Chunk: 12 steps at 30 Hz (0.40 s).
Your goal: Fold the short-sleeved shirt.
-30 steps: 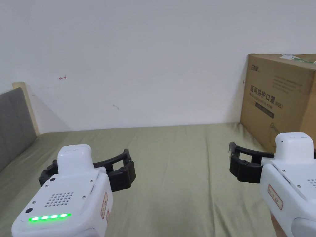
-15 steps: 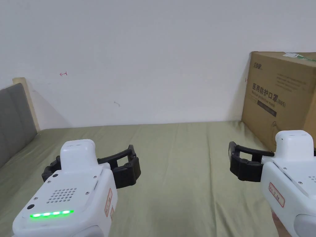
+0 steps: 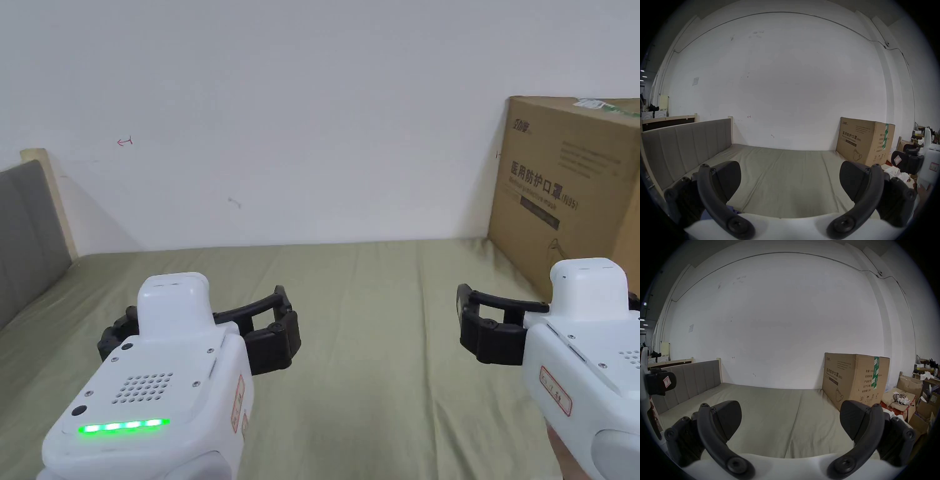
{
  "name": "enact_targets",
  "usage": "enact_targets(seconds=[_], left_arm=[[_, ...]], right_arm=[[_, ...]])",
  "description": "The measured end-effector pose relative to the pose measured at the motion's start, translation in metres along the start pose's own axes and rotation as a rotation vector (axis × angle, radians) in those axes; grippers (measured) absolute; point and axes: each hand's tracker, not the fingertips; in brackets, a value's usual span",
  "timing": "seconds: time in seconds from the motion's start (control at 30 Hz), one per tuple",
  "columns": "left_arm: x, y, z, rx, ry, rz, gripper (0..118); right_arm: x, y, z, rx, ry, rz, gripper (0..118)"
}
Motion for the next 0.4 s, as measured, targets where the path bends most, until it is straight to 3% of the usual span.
enact_targets(seconds=[0.4], left_arm=[[0.0002, 0.0009, -0.0053, -0.010, 0.028, 0.013, 118]], right_arm=[[-0.0032, 0.0005, -0.0038, -0.005, 0.009, 0.006, 118]])
